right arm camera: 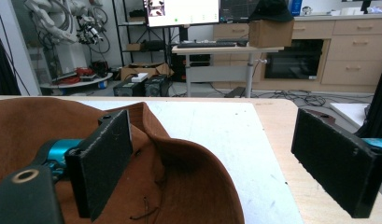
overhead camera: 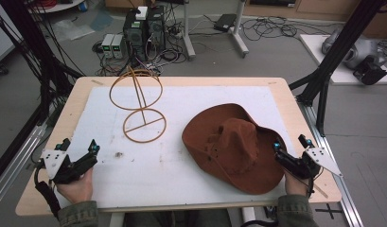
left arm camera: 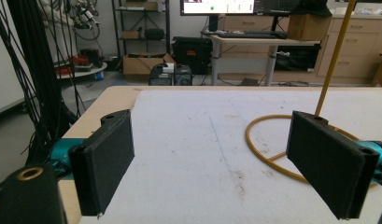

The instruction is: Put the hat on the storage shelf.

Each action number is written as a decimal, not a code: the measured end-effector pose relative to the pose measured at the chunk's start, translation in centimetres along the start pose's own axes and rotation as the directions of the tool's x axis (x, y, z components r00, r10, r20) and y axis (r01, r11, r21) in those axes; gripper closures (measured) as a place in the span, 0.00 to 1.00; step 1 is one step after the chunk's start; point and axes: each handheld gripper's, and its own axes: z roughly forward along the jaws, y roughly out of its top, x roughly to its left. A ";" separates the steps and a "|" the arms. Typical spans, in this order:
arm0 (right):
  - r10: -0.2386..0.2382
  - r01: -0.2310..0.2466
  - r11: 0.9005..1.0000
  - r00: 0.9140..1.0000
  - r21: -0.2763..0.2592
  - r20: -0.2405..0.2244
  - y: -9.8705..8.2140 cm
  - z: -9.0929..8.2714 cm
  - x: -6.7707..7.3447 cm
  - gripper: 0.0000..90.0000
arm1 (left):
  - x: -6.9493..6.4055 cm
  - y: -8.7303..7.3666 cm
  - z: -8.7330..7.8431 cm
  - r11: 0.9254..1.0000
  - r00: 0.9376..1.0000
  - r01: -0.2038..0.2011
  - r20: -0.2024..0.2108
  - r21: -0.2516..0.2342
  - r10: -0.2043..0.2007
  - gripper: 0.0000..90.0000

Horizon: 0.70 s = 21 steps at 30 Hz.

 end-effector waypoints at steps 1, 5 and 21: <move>0.000 0.000 1.000 1.000 -0.003 -0.001 0.0 0.0 0.0 0.13 | 0.0 0.0 0.0 1.000 1.000 0.003 0.000 -0.001 -0.003 0.17; -0.003 0.003 1.000 1.000 -0.002 0.000 0.0 0.0 -0.1 0.13 | 0.1 0.0 0.0 1.000 1.000 0.005 0.004 0.002 -0.005 0.17; -0.023 0.022 1.000 0.998 -0.015 -0.059 1.2 0.0 0.8 0.13 | 0.4 0.0 0.2 1.000 1.000 0.008 0.001 0.009 -0.008 0.17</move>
